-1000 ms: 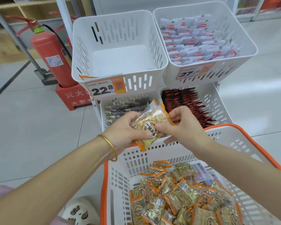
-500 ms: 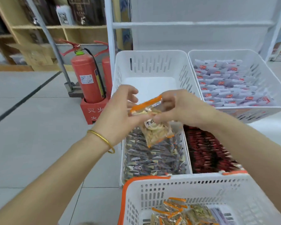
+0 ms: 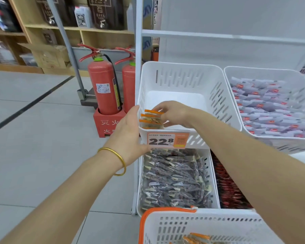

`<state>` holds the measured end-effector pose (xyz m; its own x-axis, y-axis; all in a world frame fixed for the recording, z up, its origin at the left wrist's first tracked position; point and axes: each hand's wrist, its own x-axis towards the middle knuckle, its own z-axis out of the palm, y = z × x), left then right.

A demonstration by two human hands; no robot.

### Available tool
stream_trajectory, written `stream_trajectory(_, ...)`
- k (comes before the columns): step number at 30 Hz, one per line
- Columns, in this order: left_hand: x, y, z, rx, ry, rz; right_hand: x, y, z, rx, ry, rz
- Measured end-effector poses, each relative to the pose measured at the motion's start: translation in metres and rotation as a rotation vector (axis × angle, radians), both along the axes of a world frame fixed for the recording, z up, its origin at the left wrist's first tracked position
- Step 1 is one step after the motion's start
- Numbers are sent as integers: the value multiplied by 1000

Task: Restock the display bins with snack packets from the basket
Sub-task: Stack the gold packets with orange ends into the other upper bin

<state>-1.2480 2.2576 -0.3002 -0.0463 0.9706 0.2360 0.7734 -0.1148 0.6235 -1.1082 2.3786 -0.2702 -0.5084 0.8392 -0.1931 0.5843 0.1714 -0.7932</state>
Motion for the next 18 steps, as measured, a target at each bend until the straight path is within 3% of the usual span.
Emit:
stream_trajectory(5,-1,-7,5,11,18,-17,4,-6,8,-120,-42,43)
stream_trajectory(8,7,-17,9,62,65,45,16,-20,21,85,9,-60)
stream_trajectory(11,24,-38,12,157,137,79,49,-67,34,248,270,-117)
stream_trajectory(14,50,-68,4,135,169,-50,95,-137,16,172,417,-78)
stream_trajectory(18,86,-113,-33,-159,340,-331,159,-205,-85,-84,143,-108)
